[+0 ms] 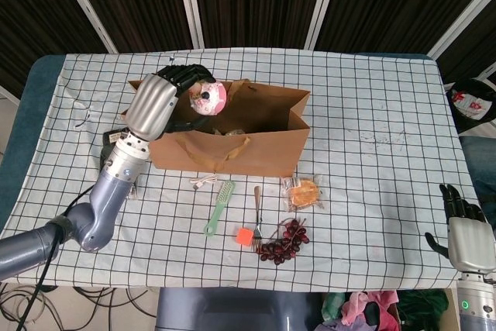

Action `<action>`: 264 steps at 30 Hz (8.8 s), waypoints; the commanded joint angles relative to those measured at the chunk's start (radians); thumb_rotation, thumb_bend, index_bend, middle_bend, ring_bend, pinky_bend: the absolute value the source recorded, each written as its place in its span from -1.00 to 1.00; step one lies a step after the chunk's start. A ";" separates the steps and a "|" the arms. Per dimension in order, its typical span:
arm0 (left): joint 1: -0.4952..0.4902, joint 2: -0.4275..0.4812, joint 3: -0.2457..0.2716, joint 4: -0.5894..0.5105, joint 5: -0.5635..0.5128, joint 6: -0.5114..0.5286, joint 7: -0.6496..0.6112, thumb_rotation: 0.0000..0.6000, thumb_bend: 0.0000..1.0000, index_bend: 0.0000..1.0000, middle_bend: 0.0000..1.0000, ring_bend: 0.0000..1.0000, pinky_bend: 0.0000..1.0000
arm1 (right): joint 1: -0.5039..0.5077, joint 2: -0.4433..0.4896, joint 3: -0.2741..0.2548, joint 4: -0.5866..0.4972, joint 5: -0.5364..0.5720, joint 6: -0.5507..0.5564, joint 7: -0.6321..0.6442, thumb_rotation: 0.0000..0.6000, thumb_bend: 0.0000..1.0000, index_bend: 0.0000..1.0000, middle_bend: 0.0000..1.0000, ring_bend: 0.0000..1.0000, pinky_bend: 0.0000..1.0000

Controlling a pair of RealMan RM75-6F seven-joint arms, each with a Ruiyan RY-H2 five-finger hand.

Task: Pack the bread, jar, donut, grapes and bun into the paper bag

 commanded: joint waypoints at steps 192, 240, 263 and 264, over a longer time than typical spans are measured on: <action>0.756 0.346 0.412 -0.134 0.134 0.262 0.050 1.00 -0.80 -0.63 -0.81 -0.94 -0.84 | 0.896 0.316 0.379 -0.508 0.356 -0.452 -0.505 1.00 0.04 0.08 0.05 0.06 -0.51; 0.778 0.358 0.399 -0.144 0.127 0.303 0.039 1.00 -0.80 -0.63 -0.81 -0.94 -0.84 | 0.761 0.583 0.149 -0.679 0.795 -0.173 -0.525 1.00 -0.61 -0.93 -0.80 -0.57 -0.55; 0.776 0.347 0.386 -0.139 0.106 0.299 0.065 1.00 -0.80 -0.64 -0.81 -0.94 -0.84 | 0.728 0.219 -0.030 -0.484 0.758 -0.531 -0.432 1.00 -0.66 -0.94 -0.87 -0.62 -0.56; 0.776 0.347 0.385 -0.139 0.104 0.299 0.065 1.00 -0.80 -0.64 -0.82 -0.94 -0.84 | 0.726 0.196 -0.029 -0.475 0.744 -0.525 -0.424 1.00 -0.66 -0.94 -0.87 -0.62 -0.57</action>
